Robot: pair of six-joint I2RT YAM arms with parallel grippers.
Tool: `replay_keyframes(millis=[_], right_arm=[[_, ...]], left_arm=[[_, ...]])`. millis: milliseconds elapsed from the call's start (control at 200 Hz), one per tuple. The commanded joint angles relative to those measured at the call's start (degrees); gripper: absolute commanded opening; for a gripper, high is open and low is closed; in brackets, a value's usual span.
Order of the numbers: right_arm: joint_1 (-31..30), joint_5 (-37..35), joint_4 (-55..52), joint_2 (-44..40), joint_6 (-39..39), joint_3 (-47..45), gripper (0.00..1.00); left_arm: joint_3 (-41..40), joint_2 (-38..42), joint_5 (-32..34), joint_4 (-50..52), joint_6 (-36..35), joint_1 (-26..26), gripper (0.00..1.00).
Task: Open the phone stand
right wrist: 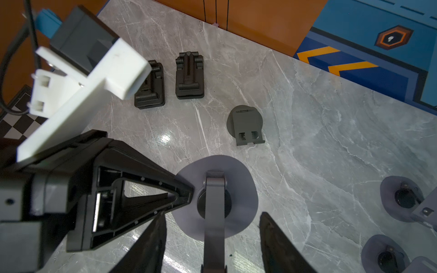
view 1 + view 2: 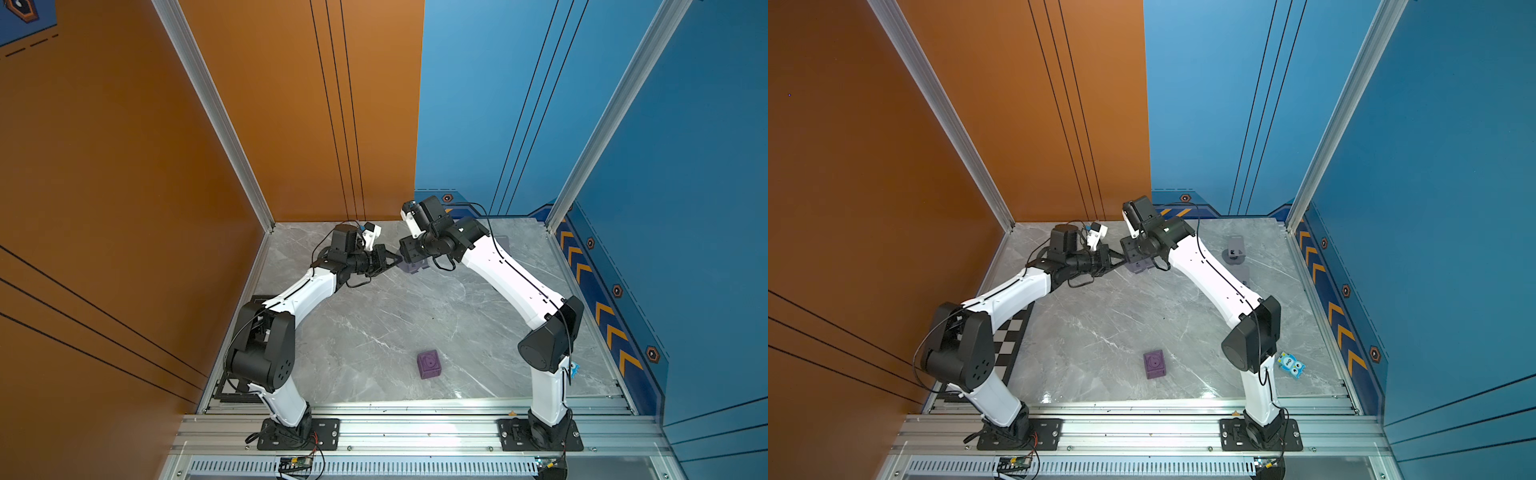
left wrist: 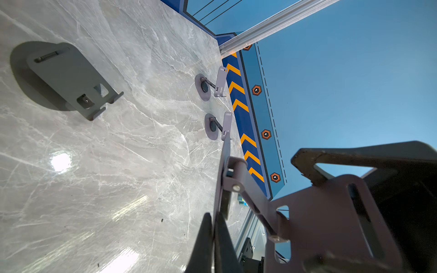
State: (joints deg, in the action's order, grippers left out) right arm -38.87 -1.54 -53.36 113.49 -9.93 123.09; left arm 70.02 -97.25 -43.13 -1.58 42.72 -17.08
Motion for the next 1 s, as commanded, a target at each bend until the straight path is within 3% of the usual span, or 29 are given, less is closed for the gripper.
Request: replay_keyframes(millis=[0, 245, 480, 665, 736, 771, 996], right_arm=[[1.04, 3.43, -0.52, -1.75, -1.29, 4.19, 0.37], [1.88, 4.41, -0.52, 0.92, -1.6, 5.71, 0.37], [3.4, 4.5, -0.43, 1.46, -2.41, 5.75, 0.37], [5.5, 4.43, -0.36, 1.73, -2.28, 5.33, 0.37], [6.28, 4.48, -0.34, 1.91, -2.04, 4.8, 0.36], [6.7, 4.36, -0.21, 1.91, -1.79, 4.5, 0.36], [10.32, 3.71, 1.41, 2.55, -1.06, 1.29, 0.36]], left_arm=[[0.73, -1.4, 10.36, 7.7, -2.31, -0.46, 0.0], [2.45, 0.48, 8.89, 7.58, -4.72, -1.9, 0.05], [2.58, 2.12, 9.78, 7.42, -5.46, -1.9, 0.27], [2.77, 3.09, 10.3, 7.43, -5.93, -1.58, 0.65], [2.69, 3.44, 10.6, 7.4, -5.91, -1.36, 0.84], [2.61, 3.62, 10.96, 7.39, -5.94, -1.29, 1.0], [1.93, 3.86, 12.14, 7.44, -5.64, -1.1, 0.98]])
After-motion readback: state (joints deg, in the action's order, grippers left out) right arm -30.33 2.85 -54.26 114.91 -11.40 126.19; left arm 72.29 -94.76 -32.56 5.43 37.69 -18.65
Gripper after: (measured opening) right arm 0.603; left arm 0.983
